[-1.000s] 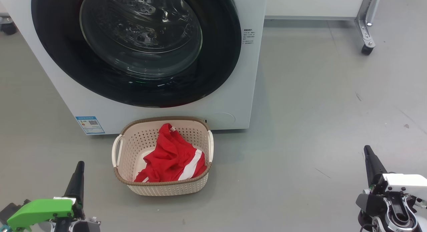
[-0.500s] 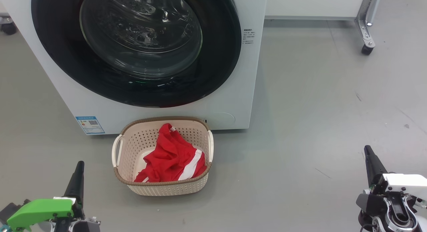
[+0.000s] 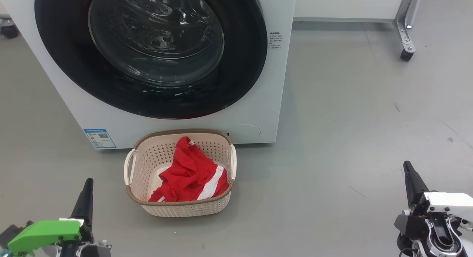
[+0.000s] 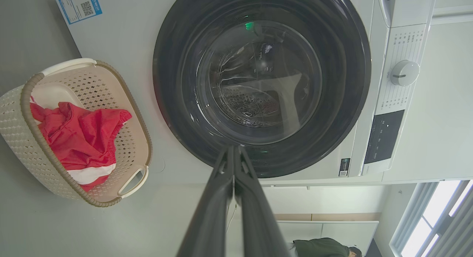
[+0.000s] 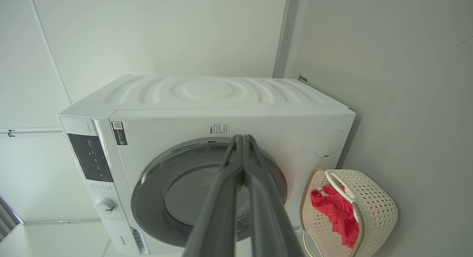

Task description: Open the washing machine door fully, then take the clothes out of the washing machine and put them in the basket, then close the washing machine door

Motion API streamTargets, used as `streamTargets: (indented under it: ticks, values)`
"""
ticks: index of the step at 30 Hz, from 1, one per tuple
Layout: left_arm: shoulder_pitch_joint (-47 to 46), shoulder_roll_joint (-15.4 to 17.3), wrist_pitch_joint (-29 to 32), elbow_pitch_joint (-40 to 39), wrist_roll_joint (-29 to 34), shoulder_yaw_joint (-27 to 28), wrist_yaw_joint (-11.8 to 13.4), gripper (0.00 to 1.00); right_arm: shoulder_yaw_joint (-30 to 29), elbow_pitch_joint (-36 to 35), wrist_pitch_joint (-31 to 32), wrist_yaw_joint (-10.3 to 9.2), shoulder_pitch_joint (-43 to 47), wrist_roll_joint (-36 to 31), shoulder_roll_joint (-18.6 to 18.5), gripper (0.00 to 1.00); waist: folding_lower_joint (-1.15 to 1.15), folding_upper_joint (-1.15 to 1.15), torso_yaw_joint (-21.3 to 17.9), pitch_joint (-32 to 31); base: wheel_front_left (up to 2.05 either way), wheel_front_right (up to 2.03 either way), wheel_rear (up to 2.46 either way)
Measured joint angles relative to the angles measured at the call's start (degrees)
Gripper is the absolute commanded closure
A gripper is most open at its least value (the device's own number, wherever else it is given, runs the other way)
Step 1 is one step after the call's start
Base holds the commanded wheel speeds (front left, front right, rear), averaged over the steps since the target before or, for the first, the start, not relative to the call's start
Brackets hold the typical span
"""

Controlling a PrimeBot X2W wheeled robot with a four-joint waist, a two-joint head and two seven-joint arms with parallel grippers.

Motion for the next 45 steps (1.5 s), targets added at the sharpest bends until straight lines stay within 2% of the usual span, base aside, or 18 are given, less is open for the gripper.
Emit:
streamTargets:
  ticks: [45]
  values:
    - [0.0,-0.2,0.4,0.0,0.2,0.2,0.0,1.00,-0.2,0.0,0.4,0.00,0.0,-0.1,0.2,1.00,0.00,0.00,0.0,0.0,0.00,0.00,0.00]
